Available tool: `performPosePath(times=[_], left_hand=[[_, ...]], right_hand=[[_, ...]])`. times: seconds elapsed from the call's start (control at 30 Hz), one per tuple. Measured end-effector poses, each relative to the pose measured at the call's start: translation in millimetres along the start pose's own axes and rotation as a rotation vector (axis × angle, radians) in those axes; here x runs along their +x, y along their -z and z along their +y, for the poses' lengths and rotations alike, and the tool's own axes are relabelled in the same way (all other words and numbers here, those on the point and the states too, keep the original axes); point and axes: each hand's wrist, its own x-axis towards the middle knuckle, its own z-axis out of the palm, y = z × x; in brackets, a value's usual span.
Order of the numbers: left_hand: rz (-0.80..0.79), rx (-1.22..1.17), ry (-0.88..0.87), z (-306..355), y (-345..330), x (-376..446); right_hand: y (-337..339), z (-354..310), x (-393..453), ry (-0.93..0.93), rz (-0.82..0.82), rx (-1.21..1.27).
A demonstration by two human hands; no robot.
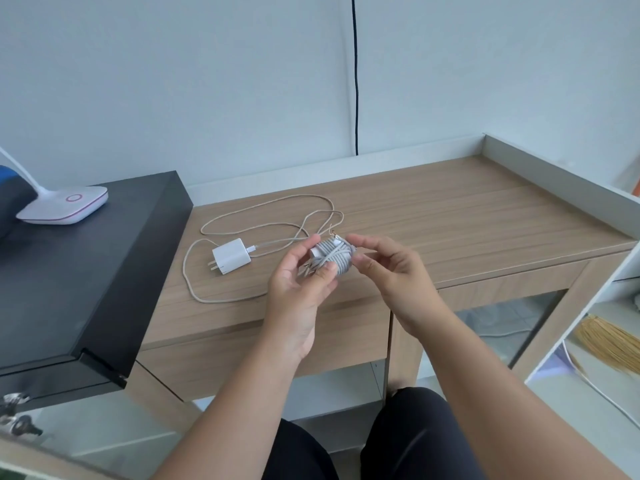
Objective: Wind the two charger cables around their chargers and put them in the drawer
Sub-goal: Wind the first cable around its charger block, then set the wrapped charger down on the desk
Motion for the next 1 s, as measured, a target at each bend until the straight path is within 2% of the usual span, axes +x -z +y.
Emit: performPosePath(times=[0.13, 0.23, 0.4, 0.6, 0.73, 0.87, 1.0], left_hand=[[-0.004, -0.023, 0.062, -4.6, -3.3, 16.0], [-0.016, 0.005, 0.153, -4.9, -7.8, 29.5], [-0.069, 0.323, 0.216, -6.5, -15.8, 53.9], [-0.155, 0.699, 0.14, -13.2, -31.0, 86.5], [-0.21, 0.859, 0.1, -13.8, -29.1, 100.9], [-0.208, 0.985, -0.019, -4.6, -11.8, 104.5], [-0.095, 1.059, -0.09, 9.6, 23.9, 102.3]], right_hand=[[5.9, 7.9, 7.9, -0.037, -0.014, -0.022], [16.7, 7.9, 17.6, -0.048, -0.05, -0.182], [43.5, 11.5, 41.1, -0.082, -0.067, -0.374], [68.2, 20.5, 64.6, -0.074, -0.041, -0.605], [75.2, 27.9, 77.1, -0.008, 0.064, -0.741], [79.6, 32.5, 90.4, -0.005, 0.183, -0.771], [77.9, 34.6, 98.1, 0.002, 0.209, -0.774]])
